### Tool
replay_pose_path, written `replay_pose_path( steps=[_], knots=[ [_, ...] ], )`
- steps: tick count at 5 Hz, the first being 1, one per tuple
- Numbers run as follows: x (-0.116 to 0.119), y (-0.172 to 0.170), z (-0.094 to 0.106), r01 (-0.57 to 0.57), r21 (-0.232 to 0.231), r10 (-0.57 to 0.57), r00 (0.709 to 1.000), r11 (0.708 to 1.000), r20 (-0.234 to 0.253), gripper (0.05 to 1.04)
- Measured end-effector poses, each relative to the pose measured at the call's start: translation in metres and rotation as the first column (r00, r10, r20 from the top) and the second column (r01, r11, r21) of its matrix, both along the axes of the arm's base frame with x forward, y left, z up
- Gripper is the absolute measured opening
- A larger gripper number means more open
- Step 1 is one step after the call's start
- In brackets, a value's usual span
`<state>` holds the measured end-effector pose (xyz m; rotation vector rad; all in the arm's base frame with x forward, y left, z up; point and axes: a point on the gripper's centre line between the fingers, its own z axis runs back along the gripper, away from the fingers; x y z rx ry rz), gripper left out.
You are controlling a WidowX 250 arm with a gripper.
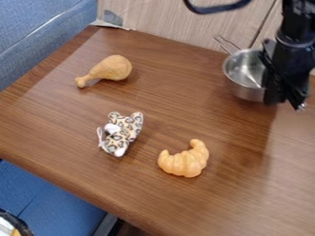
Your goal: Move a pot from top right to the middle of the table
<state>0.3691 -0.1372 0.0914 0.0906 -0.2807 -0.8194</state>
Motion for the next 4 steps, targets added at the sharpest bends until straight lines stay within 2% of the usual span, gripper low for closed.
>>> replay_pose_path(
  steps=[1,2,3,4],
  knots=[
    [-0.009,0.023,0.026,-0.07,-0.037,0.072,0.996,0.997,0.051,0.079],
    [-0.018,0.051,0.046,-0.158,-0.048,0.162,0.982,0.986,0.096,0.078],
    [-0.028,0.077,0.05,-0.228,-0.036,0.231,0.967,0.973,0.104,0.078],
    [-0.038,0.1,0.034,-0.274,-0.012,0.274,0.959,0.962,0.07,0.078]
  ],
)
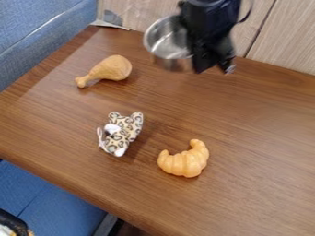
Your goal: Move a pot from top right to the middle of the table
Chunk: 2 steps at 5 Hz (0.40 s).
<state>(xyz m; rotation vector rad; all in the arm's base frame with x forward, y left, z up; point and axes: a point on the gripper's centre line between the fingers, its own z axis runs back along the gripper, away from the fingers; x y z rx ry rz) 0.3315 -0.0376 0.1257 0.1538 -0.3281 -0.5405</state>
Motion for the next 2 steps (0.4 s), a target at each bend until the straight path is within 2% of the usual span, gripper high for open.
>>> replay_pose_path(
  steps=[1,2],
  knots=[
    [-0.007,0.017,-0.01,-0.054,0.036,0.055,0.998,0.998,-0.023,0.078],
    [-0.015,0.036,-0.009,-0.127,0.051,0.129,0.991,0.991,-0.029,0.078]
  ],
)
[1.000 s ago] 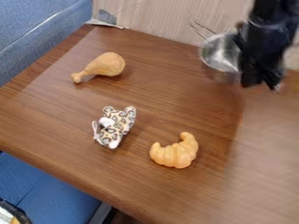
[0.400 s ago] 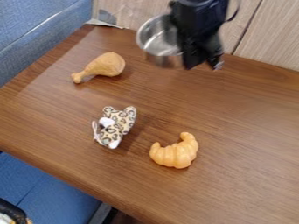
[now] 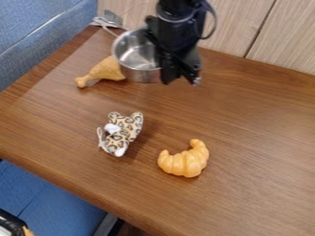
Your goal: Move a pot from top right to the middle of the table
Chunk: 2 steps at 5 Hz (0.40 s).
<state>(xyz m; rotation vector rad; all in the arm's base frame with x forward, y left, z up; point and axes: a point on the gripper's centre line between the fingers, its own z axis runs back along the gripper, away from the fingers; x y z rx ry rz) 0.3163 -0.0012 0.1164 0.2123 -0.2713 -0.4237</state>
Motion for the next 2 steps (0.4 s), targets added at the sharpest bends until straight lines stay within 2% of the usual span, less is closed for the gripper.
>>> replay_pose_path(
  steps=[1,2],
  knots=[
    [-0.016,0.019,0.001,-0.078,0.009,0.078,0.997,0.997,-0.017,0.078],
    [-0.029,0.028,0.003,-0.115,0.042,0.116,0.993,0.993,-0.035,0.078]
  ],
)
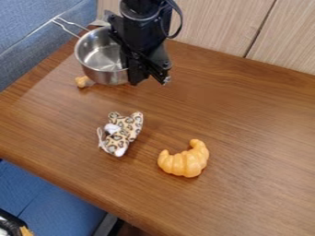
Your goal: Move a pot from top right to the middle of the table
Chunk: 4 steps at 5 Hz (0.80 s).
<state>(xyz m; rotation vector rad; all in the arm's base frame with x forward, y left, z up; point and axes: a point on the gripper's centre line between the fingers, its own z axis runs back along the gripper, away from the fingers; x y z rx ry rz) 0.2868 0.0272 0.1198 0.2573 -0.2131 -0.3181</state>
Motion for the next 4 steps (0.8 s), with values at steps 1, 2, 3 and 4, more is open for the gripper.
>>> replay_pose_path(
  steps=[1,2,3,4],
  knots=[
    [-0.007,0.016,-0.005,-0.074,-0.02,0.074,0.997,0.997,-0.009,0.078],
    [-0.004,0.019,-0.034,-0.119,-0.052,0.115,0.991,0.992,-0.075,0.078],
    [-0.001,0.017,-0.049,-0.148,-0.041,0.142,0.983,0.988,-0.117,0.078],
    [0.006,0.014,-0.063,-0.18,-0.043,0.173,0.976,0.983,-0.128,0.078]
  ],
)
